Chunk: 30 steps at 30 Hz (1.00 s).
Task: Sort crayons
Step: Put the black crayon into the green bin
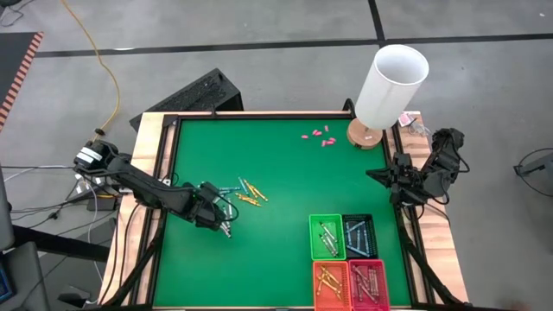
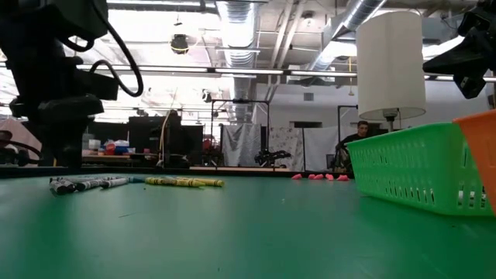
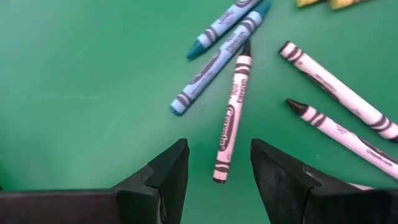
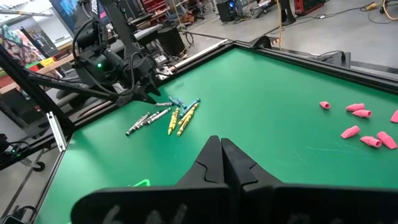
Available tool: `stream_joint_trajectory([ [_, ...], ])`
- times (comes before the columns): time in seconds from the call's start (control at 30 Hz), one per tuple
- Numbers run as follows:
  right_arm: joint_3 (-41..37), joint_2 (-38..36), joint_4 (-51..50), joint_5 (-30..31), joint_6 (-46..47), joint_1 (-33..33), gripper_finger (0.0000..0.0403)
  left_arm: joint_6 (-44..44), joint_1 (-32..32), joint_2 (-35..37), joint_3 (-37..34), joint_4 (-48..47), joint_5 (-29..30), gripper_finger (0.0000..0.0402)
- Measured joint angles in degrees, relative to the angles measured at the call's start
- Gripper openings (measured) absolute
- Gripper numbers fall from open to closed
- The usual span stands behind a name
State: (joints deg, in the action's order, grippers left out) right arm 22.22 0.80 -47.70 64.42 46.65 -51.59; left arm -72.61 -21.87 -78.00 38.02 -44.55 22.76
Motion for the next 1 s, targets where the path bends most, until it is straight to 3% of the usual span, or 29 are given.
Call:
stream_joint_trajectory([
  [0.5, 0.00, 0.00, 0.00, 0.00, -0.02, -0.02, 0.0000, 2.75, 0.00, -0.19, 0.01, 1.62, 0.86, 0.0162],
  [0.87, 0.00, 0.00, 0.02, -0.02, -0.02, -0.02, 0.0000, 3.59, -0.07, -8.71, 0.46, 3.01, -3.11, 0.0161],
  [1.0, 0.00, 0.00, 0.00, -0.03, -0.03, -0.02, 0.0000, 3.22, -0.07, -9.31, 0.48, 3.13, -3.85, 0.0135],
])
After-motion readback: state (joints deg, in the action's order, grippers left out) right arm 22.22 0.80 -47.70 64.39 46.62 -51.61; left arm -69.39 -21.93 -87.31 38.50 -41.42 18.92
